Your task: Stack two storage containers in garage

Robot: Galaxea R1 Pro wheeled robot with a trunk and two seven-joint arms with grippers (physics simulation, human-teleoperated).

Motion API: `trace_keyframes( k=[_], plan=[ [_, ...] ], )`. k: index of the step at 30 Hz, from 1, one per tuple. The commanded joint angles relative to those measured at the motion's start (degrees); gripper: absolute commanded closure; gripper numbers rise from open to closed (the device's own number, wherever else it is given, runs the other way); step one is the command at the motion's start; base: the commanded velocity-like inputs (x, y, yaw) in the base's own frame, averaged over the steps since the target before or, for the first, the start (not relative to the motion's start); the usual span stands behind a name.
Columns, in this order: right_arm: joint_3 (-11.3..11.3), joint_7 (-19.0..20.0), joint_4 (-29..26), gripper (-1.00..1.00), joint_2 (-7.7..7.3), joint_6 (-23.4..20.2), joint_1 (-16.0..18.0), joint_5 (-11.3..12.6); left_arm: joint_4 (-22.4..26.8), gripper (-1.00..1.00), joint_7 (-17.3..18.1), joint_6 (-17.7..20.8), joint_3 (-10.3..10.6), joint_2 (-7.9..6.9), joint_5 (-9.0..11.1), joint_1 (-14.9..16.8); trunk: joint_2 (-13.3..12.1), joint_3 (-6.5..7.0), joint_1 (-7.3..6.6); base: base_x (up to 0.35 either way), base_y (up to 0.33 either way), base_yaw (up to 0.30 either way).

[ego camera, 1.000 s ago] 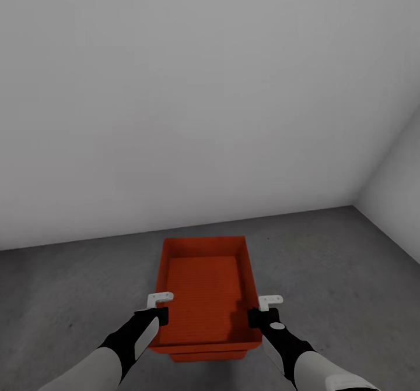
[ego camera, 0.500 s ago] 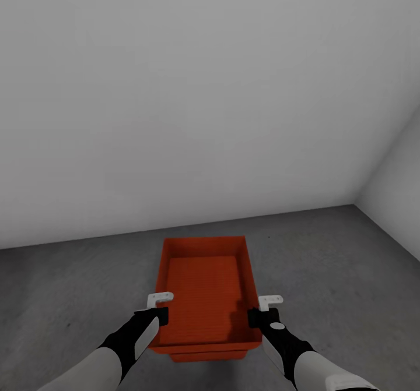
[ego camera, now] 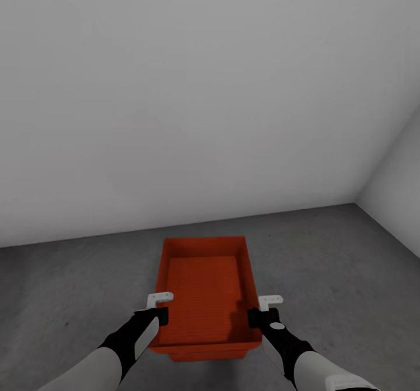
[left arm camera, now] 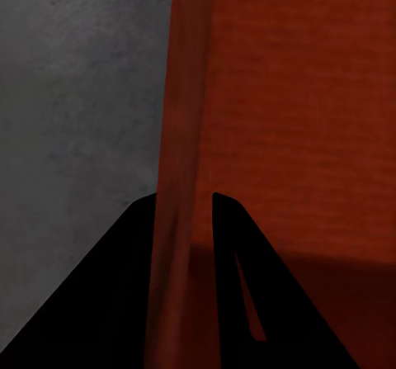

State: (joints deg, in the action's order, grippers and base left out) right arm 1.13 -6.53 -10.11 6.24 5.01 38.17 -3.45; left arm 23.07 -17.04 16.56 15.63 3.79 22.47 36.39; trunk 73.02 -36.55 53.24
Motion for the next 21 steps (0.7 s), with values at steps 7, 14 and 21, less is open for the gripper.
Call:
trace_keyframes(
  k=[7, 14, 21],
  plan=[
    [-0.08, -2.95, 0.18, 1.0, -0.88, 0.24, -0.03, -0.22, 0.22, 1.0, -0.81, -2.67, -2.01, -0.18, -1.65, 0.08, 2.85, -1.31, 1.54, 0.0, 0.0, 0.0],
    [-0.08, -2.96, 0.18, 1.0, -0.88, 0.26, -0.01, -0.24, 0.22, 1.0, -0.8, -2.67, -2.01, -0.19, -1.57, 0.08, 5.66, -2.57, 3.08, 0.0, 0.0, 0.0],
    [-0.08, -2.96, 0.18, 1.0, -0.88, 0.19, -0.02, -0.21, 0.22, 1.0, -0.81, -2.68, -2.01, -0.19, -1.63, 0.08, 8.07, -3.64, 4.4, 0.0, 0.0, 0.0]
  ],
)
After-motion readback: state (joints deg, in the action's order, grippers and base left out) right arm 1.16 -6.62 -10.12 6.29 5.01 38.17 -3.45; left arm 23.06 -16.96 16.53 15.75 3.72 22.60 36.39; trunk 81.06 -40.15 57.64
